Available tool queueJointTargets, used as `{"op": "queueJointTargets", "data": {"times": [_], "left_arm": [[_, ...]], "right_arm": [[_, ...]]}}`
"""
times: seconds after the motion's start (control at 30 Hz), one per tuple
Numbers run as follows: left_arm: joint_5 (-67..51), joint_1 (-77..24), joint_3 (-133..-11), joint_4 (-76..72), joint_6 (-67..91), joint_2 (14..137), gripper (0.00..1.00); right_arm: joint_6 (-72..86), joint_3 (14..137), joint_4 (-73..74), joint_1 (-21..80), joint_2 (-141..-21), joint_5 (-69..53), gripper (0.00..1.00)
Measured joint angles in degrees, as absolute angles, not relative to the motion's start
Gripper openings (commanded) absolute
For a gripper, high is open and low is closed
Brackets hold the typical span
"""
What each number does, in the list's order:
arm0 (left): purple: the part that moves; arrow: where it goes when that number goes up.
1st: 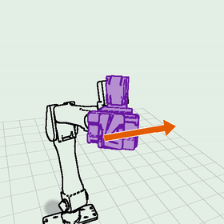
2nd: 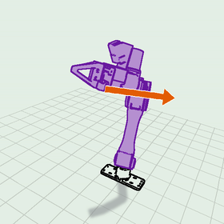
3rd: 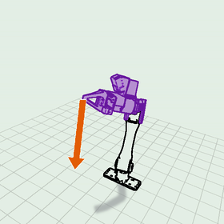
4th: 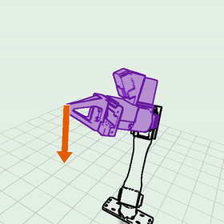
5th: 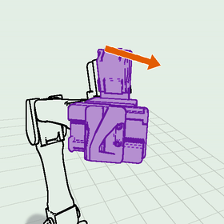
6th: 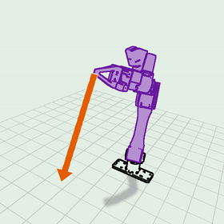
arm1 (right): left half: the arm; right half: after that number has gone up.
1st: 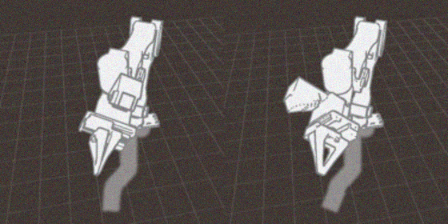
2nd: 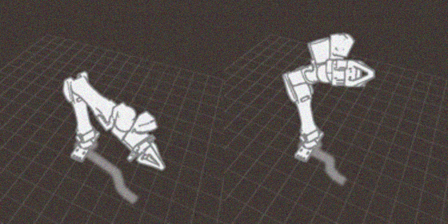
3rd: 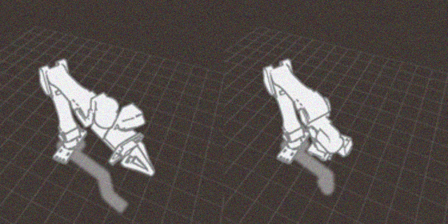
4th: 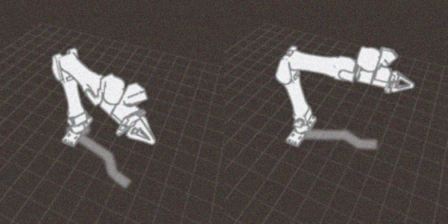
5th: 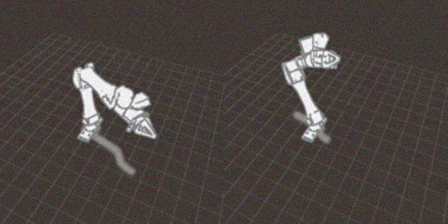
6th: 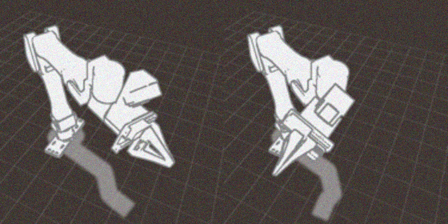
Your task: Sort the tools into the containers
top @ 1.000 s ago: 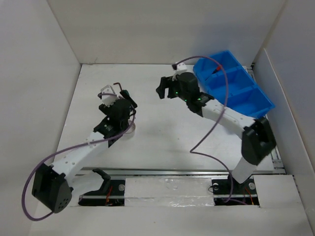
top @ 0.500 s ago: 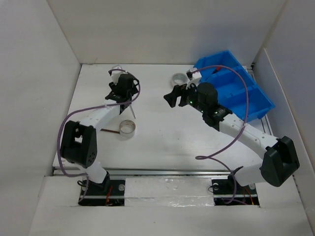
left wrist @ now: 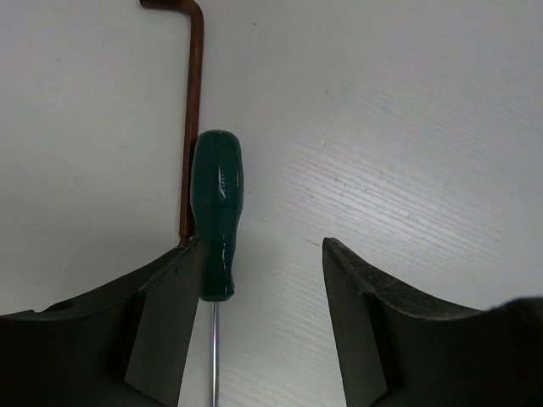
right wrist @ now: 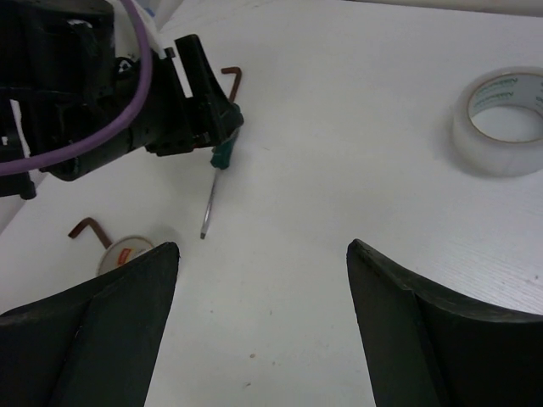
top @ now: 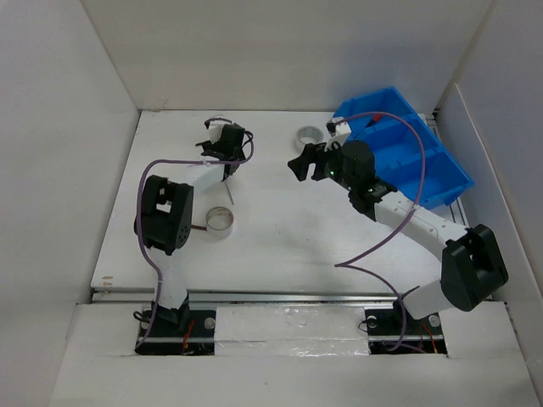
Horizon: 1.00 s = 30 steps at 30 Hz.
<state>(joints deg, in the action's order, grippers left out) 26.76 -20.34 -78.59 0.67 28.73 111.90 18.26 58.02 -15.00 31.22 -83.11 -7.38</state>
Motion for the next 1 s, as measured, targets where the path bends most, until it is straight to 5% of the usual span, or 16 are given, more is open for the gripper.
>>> {"op": "queueJointTargets", "data": {"times": [0.77,0.83,1.0], "left_arm": [[24.45,-16.78,-86.74,3.14,28.08,122.98,0.56],[24.27,-16.75,-87.66,3.75,28.08,123.22,0.50],[23.81,-16.75,-89.25,3.88,27.81,123.92,0.18]], "right_arm": [[19.31,58.02,-16.95,28.08,-85.03,-10.15,0.84],[19.31,58.02,-17.28,28.03,-85.56,-10.59,0.83],[19.40,58.02,-17.21,27.81,-87.39,-11.31,0.83]]}}
